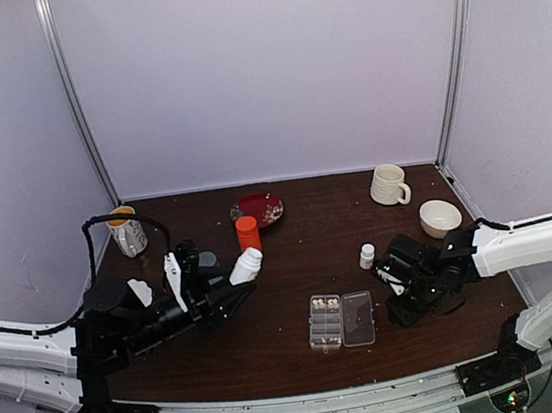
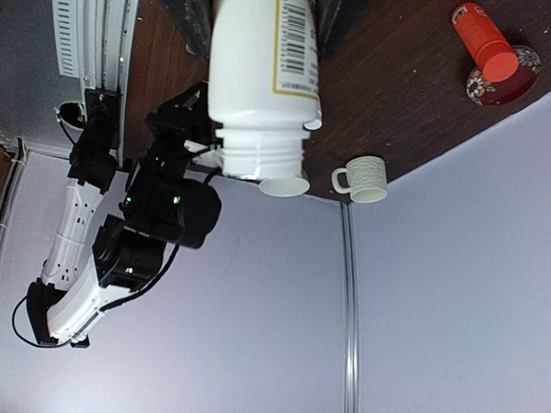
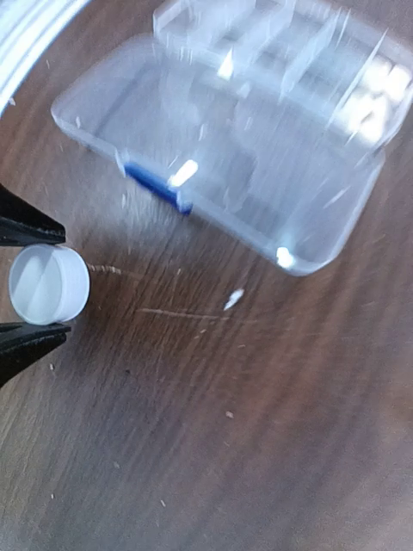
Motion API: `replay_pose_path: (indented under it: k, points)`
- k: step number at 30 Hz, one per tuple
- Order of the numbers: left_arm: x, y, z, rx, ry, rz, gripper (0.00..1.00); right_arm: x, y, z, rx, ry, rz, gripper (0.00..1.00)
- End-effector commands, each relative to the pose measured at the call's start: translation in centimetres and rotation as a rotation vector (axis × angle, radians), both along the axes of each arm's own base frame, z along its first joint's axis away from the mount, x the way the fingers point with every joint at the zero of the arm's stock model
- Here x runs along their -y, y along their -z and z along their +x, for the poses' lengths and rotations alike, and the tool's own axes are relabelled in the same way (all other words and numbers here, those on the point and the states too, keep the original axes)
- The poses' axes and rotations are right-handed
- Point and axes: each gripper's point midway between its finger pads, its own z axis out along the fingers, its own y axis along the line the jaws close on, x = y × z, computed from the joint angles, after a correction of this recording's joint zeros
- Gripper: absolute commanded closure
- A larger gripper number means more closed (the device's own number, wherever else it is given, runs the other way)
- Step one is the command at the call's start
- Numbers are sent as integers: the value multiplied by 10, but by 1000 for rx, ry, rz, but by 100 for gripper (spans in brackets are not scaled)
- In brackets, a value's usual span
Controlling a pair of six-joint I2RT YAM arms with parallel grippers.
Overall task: Sort the pills into containers
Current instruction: Pick up the lid of the pill bottle from the center of the board.
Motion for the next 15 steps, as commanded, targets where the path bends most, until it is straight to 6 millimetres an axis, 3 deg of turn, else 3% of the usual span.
replay_pose_path:
  k: [1,9,12,15]
  points:
    - [11,-23,-8,52,69,-57,100,-29,-73,6,120,-116,218,82]
    - [49,-31,-33,53,288,-18,100,-85,-230,-41,322,-512,766,88]
    - [58,-34,-40,42,347,-13,100,-96,-271,-59,390,-630,890,88]
    - [66,-36,-46,27,400,-2,100,-104,-289,-73,437,-740,934,88]
